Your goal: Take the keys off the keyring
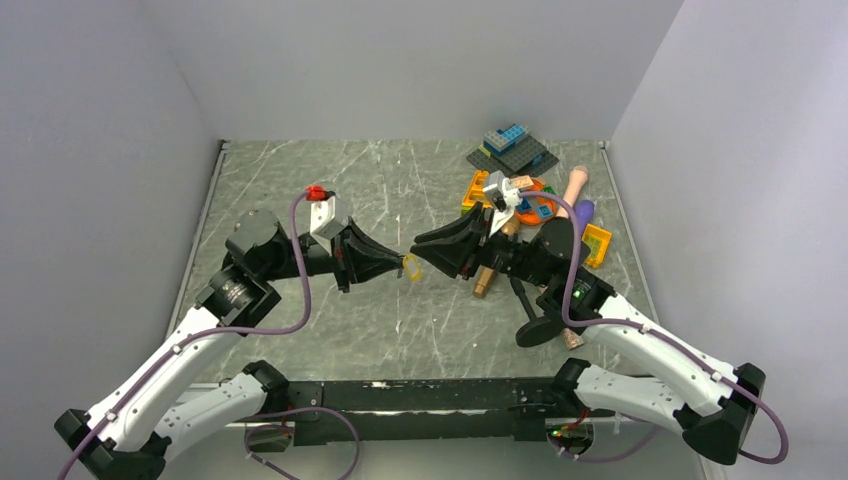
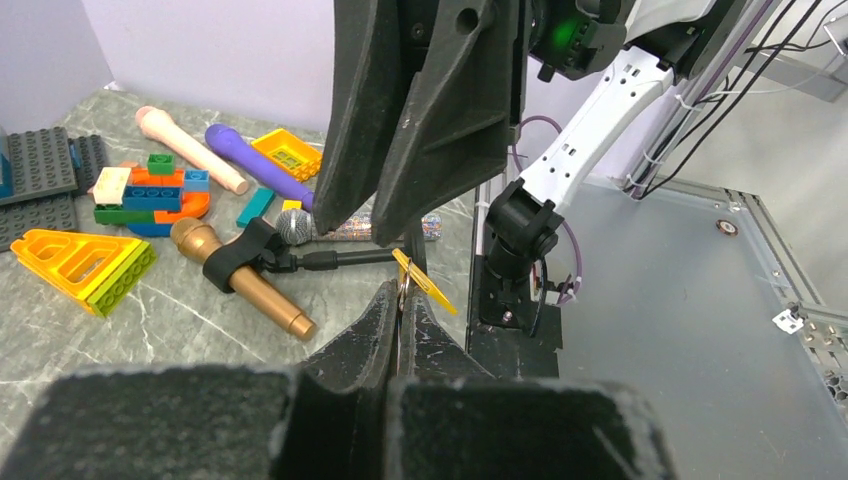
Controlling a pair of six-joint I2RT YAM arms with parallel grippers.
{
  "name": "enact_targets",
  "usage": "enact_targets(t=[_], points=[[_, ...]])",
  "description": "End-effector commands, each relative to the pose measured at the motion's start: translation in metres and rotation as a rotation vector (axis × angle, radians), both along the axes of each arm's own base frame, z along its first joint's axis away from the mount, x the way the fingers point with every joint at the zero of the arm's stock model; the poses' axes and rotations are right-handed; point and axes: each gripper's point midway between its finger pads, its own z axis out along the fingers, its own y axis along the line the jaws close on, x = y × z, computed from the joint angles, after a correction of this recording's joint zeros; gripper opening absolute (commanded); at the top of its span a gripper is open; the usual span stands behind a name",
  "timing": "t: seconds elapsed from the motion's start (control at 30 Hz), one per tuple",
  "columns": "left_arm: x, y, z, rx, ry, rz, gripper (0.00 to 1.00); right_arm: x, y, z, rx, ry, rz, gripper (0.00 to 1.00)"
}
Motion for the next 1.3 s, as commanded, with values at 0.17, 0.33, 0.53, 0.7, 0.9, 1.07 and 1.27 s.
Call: enact_targets(t=[0.17, 0.33, 0.53, 0.7, 0.9, 1.07, 1.27], points=[[0.001, -0.003, 0.002, 0.002, 0.001, -0.022, 0.0, -0.022, -0.001, 0.036, 0.064, -0.078, 0.1, 0.3], [0.002, -0.003, 0.002, 0.004, 0.002, -0.017, 0.0, -0.02, 0.006, 0.028, 0.05, -0.059, 0.125, 0.27], [0.003, -0.004, 0.001, 0.009, 0.013, -0.022, 0.0, -0.018, 0.01, 0.022, 0.037, -0.047, 0.134, 0.2], [0.003, -0.004, 0.0, 0.013, 0.015, -0.019, 0.0, -0.017, 0.011, 0.02, 0.032, -0.041, 0.13, 0.07], [0.003, -0.006, -0.003, 0.021, 0.025, -0.035, 0.0, -0.017, 0.01, 0.019, 0.02, -0.043, 0.127, 0.04], [0.001, -0.008, -0.005, 0.031, 0.032, -0.063, 0.0, -0.018, 0.016, 0.01, -0.025, -0.032, 0.16, 0.0], [0.004, -0.013, -0.013, 0.062, 0.064, -0.083, 0.0, -0.018, 0.02, -0.009, -0.118, -0.016, 0.189, 0.0]])
